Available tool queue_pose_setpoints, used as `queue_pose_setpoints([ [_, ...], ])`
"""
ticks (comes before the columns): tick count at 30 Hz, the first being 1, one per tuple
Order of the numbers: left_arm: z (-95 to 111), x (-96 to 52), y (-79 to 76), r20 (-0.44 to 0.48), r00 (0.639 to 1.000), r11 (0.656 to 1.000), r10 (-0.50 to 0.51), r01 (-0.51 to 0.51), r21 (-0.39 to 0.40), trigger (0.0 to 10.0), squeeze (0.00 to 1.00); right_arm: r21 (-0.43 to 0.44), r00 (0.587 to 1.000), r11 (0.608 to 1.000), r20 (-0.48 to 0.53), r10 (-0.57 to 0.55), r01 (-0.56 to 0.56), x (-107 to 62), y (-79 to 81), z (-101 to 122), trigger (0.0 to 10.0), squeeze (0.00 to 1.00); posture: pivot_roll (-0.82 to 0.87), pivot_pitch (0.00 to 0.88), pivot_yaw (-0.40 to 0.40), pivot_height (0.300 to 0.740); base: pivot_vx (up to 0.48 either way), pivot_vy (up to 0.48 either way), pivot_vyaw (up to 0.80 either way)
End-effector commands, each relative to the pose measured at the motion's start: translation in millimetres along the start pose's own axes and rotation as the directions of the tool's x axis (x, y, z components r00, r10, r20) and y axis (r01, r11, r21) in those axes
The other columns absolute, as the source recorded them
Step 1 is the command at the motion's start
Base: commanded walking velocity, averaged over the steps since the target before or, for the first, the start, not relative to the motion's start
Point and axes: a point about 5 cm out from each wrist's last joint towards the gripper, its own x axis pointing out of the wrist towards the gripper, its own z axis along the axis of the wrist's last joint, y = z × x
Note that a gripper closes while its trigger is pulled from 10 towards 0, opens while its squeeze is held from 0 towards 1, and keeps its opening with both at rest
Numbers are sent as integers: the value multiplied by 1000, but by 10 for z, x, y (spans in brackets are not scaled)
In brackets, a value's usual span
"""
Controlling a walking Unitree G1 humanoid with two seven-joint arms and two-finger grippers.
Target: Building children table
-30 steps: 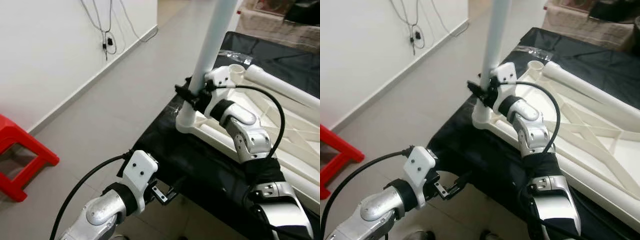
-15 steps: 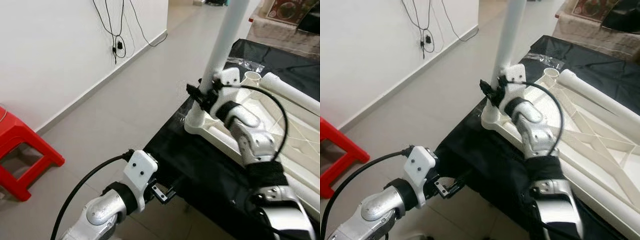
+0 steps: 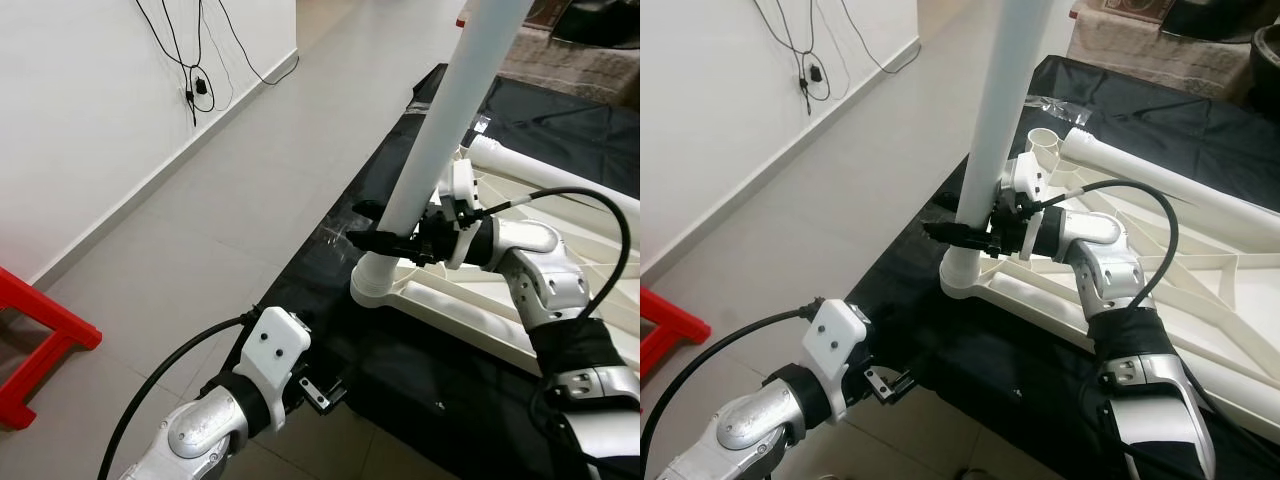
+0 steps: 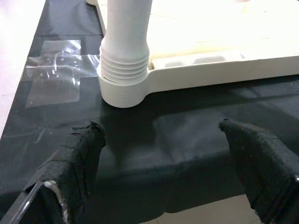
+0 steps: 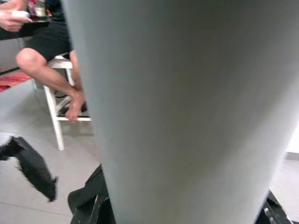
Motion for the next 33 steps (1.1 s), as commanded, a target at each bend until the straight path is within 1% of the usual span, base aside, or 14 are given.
queue_pose_setpoints([
  [1,-8,-31,-23,-10,1000,1000,-7,7,2,10000,0,106,985,994,-175,-1,20,21,115,-455,10000,0,224,201,-59,740,0,0,0],
  [2,-12,-32,-24,-11,1000,1000,-8,8,2,10000,0,76,996,996,-75,-49,55,-2,117,-376,10000,0,227,196,-61,740,0,0,0],
  [3,-12,-32,-24,-11,1000,1000,-8,8,2,10000,0,76,996,996,-75,-49,55,-2,117,-376,10000,0,227,196,-61,740,0,0,0],
  [4,-17,-31,-19,-13,1000,1000,-9,9,2,10000,0,81,994,993,54,-92,87,-57,142,-283,10000,0,225,193,-61,740,0,0,0],
  [5,-17,-31,-19,-13,1000,1000,-9,9,2,10000,0,81,994,993,54,-92,87,-57,142,-283,10000,0,225,193,-61,740,0,0,0],
  [7,-27,-23,-17,-13,1000,1000,-13,13,3,10000,0,167,938,978,304,-168,121,-227,239,-172,10000,0,225,185,-52,740,0,0,0],
  [9,-27,-23,-17,-13,1000,1000,-13,13,3,10000,0,167,938,978,304,-168,121,-227,239,-172,10000,0,225,185,-52,740,0,0,0],
  [11,-30,-19,-27,-12,1000,1000,-19,19,4,10000,0,215,896,971,406,-182,100,-301,318,-194,10000,0,224,184,-49,740,0,0,0],
  [18,-29,-18,-27,-12,1000,1000,-24,24,7,10000,0,220,909,975,396,-128,42,-200,363,-253,10000,0,226,181,-46,740,0,0,0],
  [19,-32,-10,-22,-12,1000,1000,-23,23,9,10000,0,214,931,976,347,-114,40,-100,334,-265,10000,0,224,173,-51,740,0,0,0],
  [26,-35,-5,-21,-12,1000,1000,-23,23,9,10000,0,198,942,979,314,-115,54,-70,316,-235,10000,0,225,173,-50,740,0,0,0],
  [30,-36,-8,-21,-12,1000,1000,-21,22,9,10000,0,118,969,988,214,-126,103,-84,233,-191,10000,0,226,173,-52,740,0,0,0],
  [32,-35,-8,-21,-11,1000,1000,-22,22,10,10000,0,103,985,989,122,-122,110,-108,176,-237,10000,0,214,179,-52,740,0,0,0],
  [33,-35,-8,-21,-11,1000,1000,-22,22,10,10000,0,103,985,989,122,-122,110,-108,176,-237,10000,0,214,179,-52,740,0,0,0],
])
